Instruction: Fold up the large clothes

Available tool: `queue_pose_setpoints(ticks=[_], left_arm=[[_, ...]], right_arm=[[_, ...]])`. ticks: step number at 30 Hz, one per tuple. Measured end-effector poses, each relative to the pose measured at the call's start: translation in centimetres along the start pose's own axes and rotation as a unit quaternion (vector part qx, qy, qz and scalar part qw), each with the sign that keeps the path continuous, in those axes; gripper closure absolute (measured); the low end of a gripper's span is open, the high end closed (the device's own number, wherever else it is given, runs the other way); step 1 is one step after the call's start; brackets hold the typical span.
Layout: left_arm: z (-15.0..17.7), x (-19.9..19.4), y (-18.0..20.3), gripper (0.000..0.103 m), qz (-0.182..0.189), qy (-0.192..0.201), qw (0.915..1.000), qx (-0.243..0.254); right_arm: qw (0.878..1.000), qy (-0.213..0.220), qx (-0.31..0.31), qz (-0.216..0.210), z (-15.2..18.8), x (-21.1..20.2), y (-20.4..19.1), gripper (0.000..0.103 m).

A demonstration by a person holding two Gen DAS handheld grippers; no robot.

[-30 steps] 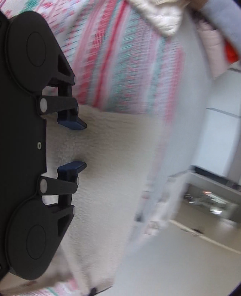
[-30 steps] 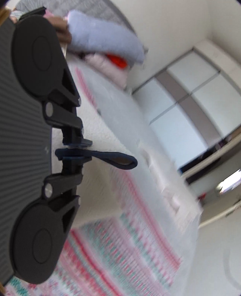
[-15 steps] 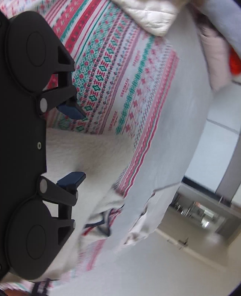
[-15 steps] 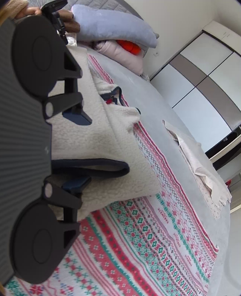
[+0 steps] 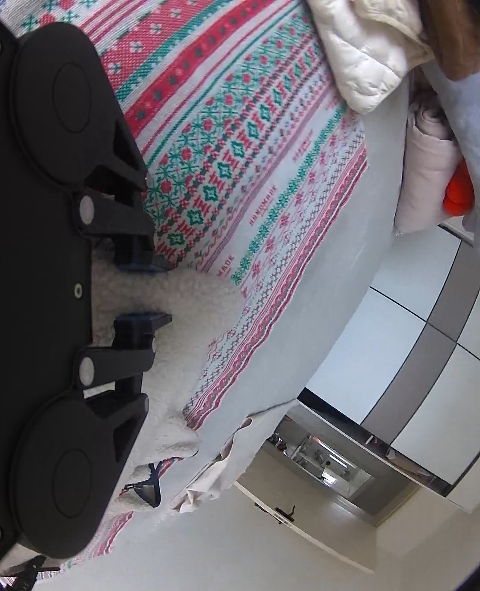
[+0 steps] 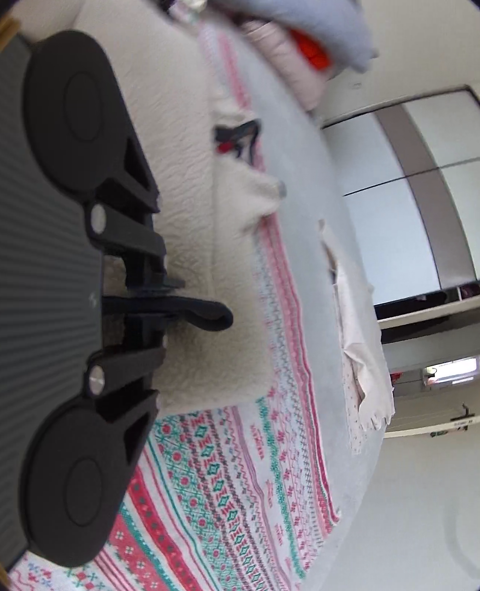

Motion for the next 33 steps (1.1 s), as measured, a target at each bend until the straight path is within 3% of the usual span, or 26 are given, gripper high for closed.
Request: queue_pose_setpoints(ticks=[2, 5, 8, 12, 13, 15, 17, 19, 21, 23, 25, 26, 27, 33], left_arm=[[-0.5, -0.9, 1.2, 0.077, -0.007, -0.003, 0.9991, 0.042], [-1.2, -4.0, 2.5, 0.078, 0.006, 0.005, 0.9973, 0.073], [-1.4, -7.1, 3.3, 0.078, 0.051, 0.01, 0.9938, 0.098], [0.2, -8.5, 3.9, 0.081, 0.09, -0.039, 0.9857, 0.137], [1.1, -8.2, 3.7, 0.081, 0.087, -0.062, 0.9842, 0.142], [3.5, -6.5, 2.2, 0.082, 0.043, -0.118, 0.9821, 0.14], [4.7, -6.3, 1.3, 0.082, 0.046, -0.105, 0.9828, 0.145], [4.1, -7.1, 1.9, 0.082, 0.029, -0.107, 0.9866, 0.119], [3.6, -8.5, 2.9, 0.082, 0.016, -0.109, 0.9857, 0.128], [3.5, -10.1, 3.6, 0.075, 0.018, -0.114, 0.983, 0.143], [3.7, -12.0, 3.8, 0.049, 0.021, -0.123, 0.9815, 0.145], [3.8, -13.0, 3.6, 0.042, 0.021, -0.13, 0.9807, 0.144], [4.0, -13.9, 3.6, 0.033, 0.021, -0.137, 0.98, 0.143], [5.8, -19.9, 3.0, 0.009, 0.032, -0.161, 0.9782, 0.127]], right_arm=[[1.0, -0.004, 0.006, 0.001, -0.4, -0.7, 0.0, 0.09], [1.0, 0.005, 0.007, 0.02, -1.1, -2.9, 0.7, 0.062], [0.999, 0.031, -0.008, 0.011, -1.3, -5.7, 0.7, 0.061], [0.999, 0.021, -0.038, -0.021, -0.1, -7.2, -0.5, 0.061], [0.999, 0.013, -0.051, -0.015, 0.5, -6.9, -0.8, 0.061], [0.997, -0.024, -0.066, 0.017, 1.7, -5.1, -0.6, 0.062], [0.999, -0.04, -0.037, 0.0, 2.4, -4.0, 0.3, 0.062], [0.998, -0.055, 0.003, -0.007, 1.7, -4.9, 1.1, 0.063], [0.998, -0.055, 0.01, -0.014, 1.2, -6.6, 1.5, 0.062], [0.999, -0.047, 0.004, -0.018, 1.0, -9.0, 2.3, 0.061], [0.998, -0.048, 0.008, -0.026, 1.2, -11.5, 3.7, 0.046], [0.998, -0.049, 0.014, -0.03, 1.4, -12.7, 4.5, 0.038], [0.998, -0.05, 0.019, -0.035, 1.6, -13.9, 5.2, 0.036], [0.996, -0.07, 0.035, -0.05, 4.4, -20.4, 8.9, 0.014]])
Point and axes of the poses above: each gripper's, at about its wrist camera, not at the fingertips, and x roughly the way its jaws point, y to its right, z to its underside, the point moved 4 cm from there along x, roughly the way its jaws point, and after that the axes turned 8 degrees about z, right-handed, at the moved point
